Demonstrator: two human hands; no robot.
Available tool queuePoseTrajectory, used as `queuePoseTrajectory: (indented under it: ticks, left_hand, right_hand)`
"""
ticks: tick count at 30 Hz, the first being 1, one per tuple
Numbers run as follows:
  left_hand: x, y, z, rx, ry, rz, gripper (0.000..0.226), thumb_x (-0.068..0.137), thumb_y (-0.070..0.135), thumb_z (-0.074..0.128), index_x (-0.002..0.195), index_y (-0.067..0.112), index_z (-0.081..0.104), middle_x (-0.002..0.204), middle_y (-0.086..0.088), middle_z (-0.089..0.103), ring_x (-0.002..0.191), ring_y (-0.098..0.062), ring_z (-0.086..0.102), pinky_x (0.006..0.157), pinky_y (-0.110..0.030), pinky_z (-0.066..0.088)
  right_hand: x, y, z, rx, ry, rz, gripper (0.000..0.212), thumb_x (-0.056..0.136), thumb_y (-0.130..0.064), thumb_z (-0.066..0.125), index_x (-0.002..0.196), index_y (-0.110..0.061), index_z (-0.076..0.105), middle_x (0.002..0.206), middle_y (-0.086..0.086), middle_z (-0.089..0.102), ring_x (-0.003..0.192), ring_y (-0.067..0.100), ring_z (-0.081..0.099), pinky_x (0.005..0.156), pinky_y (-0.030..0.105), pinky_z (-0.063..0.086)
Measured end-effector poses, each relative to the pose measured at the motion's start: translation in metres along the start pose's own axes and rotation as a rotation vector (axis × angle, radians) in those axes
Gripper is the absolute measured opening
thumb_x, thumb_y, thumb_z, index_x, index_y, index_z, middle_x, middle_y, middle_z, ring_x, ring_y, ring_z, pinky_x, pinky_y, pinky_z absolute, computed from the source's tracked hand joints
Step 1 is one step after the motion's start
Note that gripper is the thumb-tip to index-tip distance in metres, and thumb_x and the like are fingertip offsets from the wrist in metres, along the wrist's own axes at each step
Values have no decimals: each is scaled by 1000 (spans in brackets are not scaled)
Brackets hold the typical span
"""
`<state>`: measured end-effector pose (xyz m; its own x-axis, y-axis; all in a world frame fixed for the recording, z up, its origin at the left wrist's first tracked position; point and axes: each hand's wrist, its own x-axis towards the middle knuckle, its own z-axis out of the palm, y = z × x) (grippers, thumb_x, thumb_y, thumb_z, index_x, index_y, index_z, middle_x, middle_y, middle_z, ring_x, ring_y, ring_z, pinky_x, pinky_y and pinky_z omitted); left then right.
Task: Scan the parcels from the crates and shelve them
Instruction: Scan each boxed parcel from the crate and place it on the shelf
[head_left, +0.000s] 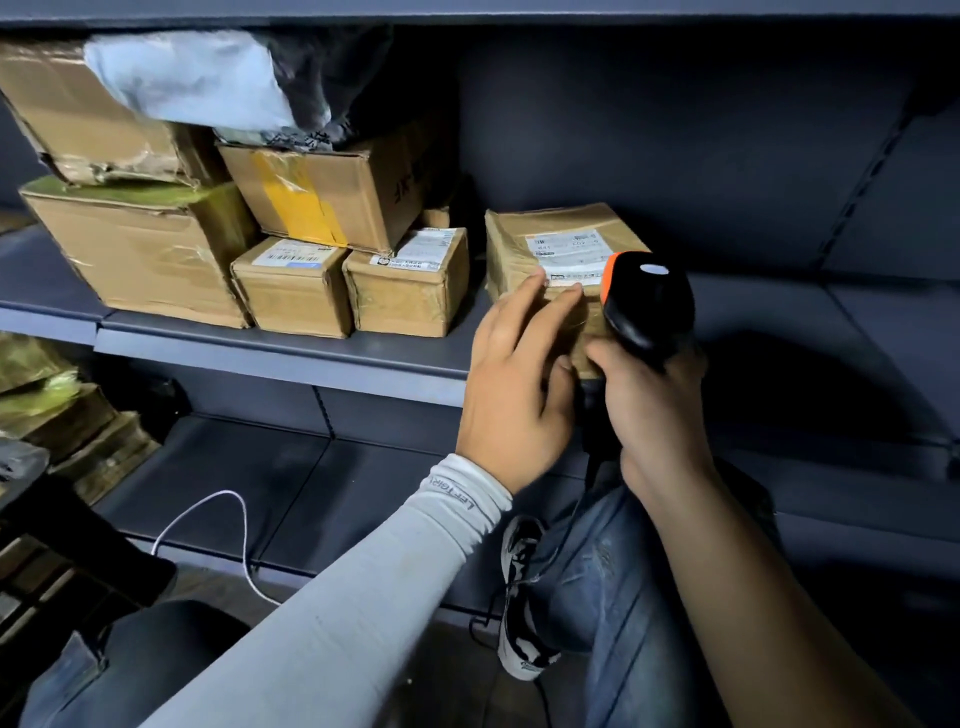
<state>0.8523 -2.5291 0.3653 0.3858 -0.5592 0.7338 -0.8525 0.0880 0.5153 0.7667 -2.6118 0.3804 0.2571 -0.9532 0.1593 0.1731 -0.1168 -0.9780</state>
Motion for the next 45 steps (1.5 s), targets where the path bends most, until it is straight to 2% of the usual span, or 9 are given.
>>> queuePoseTrajectory:
  ticks: [6,11,15,18,21,30,35,41,45]
  left_hand:
    - [9,-1,5,-227,62,-68,57,89,-12,57,143,5,57,154,-13,48,147,-20,42,120,-32,36]
    - [21,-2,8,-438,44,-121,43,96,-7,56,134,12,61,130,-4,64,104,-24,71,95,-38,58]
    - [49,-30,0,-136,68,3,50,90,2,64,140,7,59,140,-12,59,133,-26,55,113,-48,43]
    - [79,-47,-11,237,-242,74,66,93,55,54,155,34,45,168,-3,31,157,-35,21,126,-58,15]
    - [93,-47,-9,354,-466,100,78,84,70,31,155,39,43,165,8,35,158,-27,18,123,-67,2]
    - [93,-26,38,535,-206,135,36,75,35,63,109,25,65,115,-8,55,106,-40,49,104,-81,25]
    - [93,-29,47,567,-130,151,52,82,45,52,133,35,48,118,-4,57,112,-36,49,105,-78,29]
    - [90,-45,51,660,-144,153,57,104,49,43,159,44,32,148,-1,50,136,-30,42,114,-73,21]
    - [97,-47,59,698,-166,144,59,104,51,42,160,45,29,147,-4,51,136,-32,42,114,-72,22]
  right_hand:
    - [16,-14,-2,133,-10,77,56,65,-19,77,119,-10,71,106,1,79,100,19,76,91,41,61]
    - [2,-18,-5,75,-15,34,43,68,-19,77,109,-10,75,101,1,80,99,19,76,94,48,61]
    - [-8,-20,-9,-16,0,-67,64,65,-26,79,125,-8,68,110,-1,77,99,4,73,86,21,55]
    - [-17,-23,-15,2,-44,-107,70,67,-23,79,133,-7,63,116,-2,75,100,0,70,84,12,52]
    - [-21,-24,-14,-46,-156,-114,82,71,-28,80,145,-6,55,121,-1,74,108,5,70,91,17,53]
    - [15,-30,-20,-104,-154,-36,39,67,-25,80,104,-12,78,99,1,80,97,14,75,87,31,57]
    - [39,-36,-21,43,-138,31,22,81,3,75,90,-17,78,90,-5,80,90,11,75,80,27,56]
    - [71,-35,-13,245,-235,227,59,60,-17,80,119,-10,77,116,13,77,112,34,72,108,53,52]
    - [81,-32,-8,249,-241,229,54,64,-17,78,117,-8,77,115,16,76,112,37,72,108,57,51]
